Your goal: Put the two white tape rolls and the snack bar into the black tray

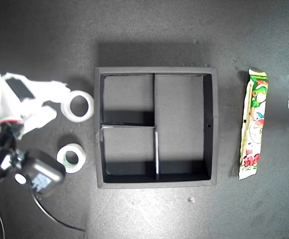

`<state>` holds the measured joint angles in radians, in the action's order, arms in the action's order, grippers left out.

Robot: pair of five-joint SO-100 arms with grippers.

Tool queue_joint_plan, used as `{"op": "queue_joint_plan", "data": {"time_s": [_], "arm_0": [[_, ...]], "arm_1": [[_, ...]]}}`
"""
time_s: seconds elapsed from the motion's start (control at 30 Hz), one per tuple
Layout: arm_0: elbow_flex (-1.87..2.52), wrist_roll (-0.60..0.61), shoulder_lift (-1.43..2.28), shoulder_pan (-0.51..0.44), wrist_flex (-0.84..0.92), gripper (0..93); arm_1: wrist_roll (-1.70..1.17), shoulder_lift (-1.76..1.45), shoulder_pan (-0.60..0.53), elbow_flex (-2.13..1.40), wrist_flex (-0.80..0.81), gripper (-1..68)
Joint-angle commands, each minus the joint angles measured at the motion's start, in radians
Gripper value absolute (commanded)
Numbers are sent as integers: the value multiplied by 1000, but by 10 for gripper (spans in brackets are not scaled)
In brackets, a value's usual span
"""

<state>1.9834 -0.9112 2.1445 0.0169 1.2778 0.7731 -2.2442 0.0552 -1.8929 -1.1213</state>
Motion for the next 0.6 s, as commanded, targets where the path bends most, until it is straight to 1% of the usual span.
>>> {"op": "queue_joint_plan", "data": {"time_s": [0.0,0.1,0.2,0.33,0.57], "arm_0": [[-8,-26,-29,-43,17,163],[26,-26,-46,-89,17,188],[44,14,-61,-120,0,192],[92,54,-77,-117,-54,194],[158,51,-130,-133,-206,198]], "arm_1": [[-32,241,-37,278,-193,135],[-43,308,-72,314,-261,172],[-44,310,-109,279,-265,185],[-32,311,-152,235,-256,186],[-28,321,-193,170,-213,198]]}}
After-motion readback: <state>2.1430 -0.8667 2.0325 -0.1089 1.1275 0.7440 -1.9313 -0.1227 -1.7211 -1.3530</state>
